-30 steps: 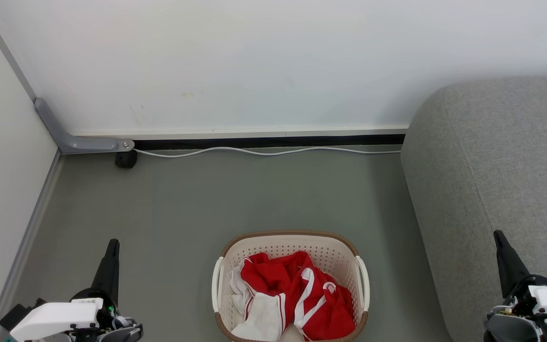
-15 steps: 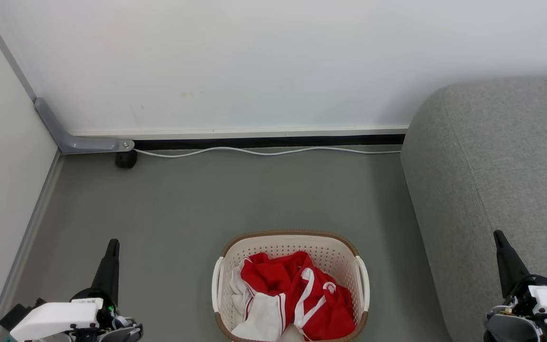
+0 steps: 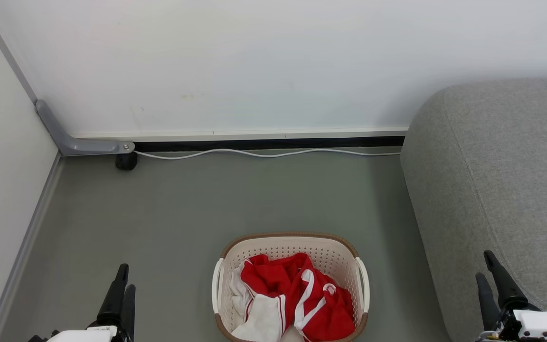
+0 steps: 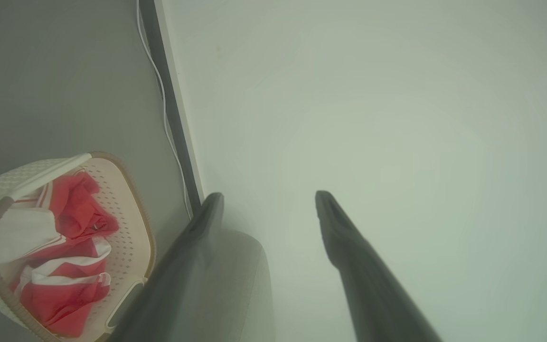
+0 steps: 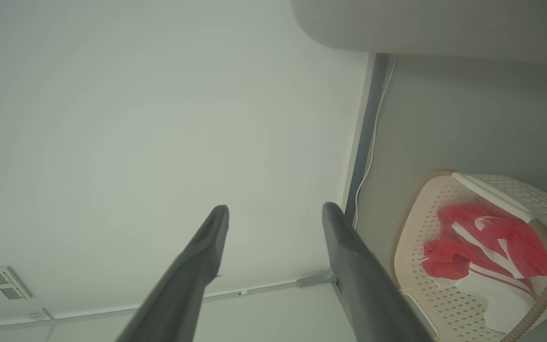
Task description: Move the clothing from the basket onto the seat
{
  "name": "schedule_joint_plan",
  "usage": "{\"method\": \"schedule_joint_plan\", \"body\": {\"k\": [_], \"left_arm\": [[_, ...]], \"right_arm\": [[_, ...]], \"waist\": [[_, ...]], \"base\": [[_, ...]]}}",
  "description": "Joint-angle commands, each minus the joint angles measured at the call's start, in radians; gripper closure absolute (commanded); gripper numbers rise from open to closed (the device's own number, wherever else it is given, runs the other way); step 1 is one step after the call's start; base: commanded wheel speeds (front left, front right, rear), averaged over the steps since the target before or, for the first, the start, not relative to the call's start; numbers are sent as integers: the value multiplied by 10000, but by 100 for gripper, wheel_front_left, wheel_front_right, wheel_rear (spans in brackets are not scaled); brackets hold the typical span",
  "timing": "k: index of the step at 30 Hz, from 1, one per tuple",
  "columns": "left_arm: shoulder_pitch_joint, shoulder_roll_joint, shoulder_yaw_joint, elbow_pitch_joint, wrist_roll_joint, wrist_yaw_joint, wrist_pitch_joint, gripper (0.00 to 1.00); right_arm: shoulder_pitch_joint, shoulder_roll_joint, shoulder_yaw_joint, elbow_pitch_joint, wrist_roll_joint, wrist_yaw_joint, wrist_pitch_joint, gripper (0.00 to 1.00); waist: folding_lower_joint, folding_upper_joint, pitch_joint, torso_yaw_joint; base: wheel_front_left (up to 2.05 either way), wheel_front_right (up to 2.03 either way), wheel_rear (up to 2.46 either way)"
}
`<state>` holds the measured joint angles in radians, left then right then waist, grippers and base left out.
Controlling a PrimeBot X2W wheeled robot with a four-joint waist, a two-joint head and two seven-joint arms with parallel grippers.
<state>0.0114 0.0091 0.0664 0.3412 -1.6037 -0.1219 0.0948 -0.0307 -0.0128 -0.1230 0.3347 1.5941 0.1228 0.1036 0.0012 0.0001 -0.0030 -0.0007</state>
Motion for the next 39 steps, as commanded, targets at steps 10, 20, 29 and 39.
{"method": "schedule_joint_plan", "body": {"k": [10, 20, 29, 39], "left_arm": [[-620, 228, -281, -132, 372, -15, -401, 0], [-822, 294, -328, 32, 1534, -21, -712, 0], [-931, 300, -394, -13, 2991, -28, -977, 0], [-1070, 351, -537, -16, 4655, -35, -1271, 0]], "right_arm": [[-505, -395, 384, -297, -421, 36, -404, 0], [-791, -706, 900, -90, -1102, 40, -809, 0], [-991, -850, 1114, -3, -2140, 44, -1075, 0], [-1205, -980, 1374, 86, -3566, 48, -1368, 0]], "waist": [[-11, -1, -23, -10], [-11, -1, -22, -18], [-11, -1, -9, -34], [-11, -1, -6, -67]], "base": [[0, 0, 0], [0, 0, 0], [0, 0, 0], [0, 0, 0]]}}
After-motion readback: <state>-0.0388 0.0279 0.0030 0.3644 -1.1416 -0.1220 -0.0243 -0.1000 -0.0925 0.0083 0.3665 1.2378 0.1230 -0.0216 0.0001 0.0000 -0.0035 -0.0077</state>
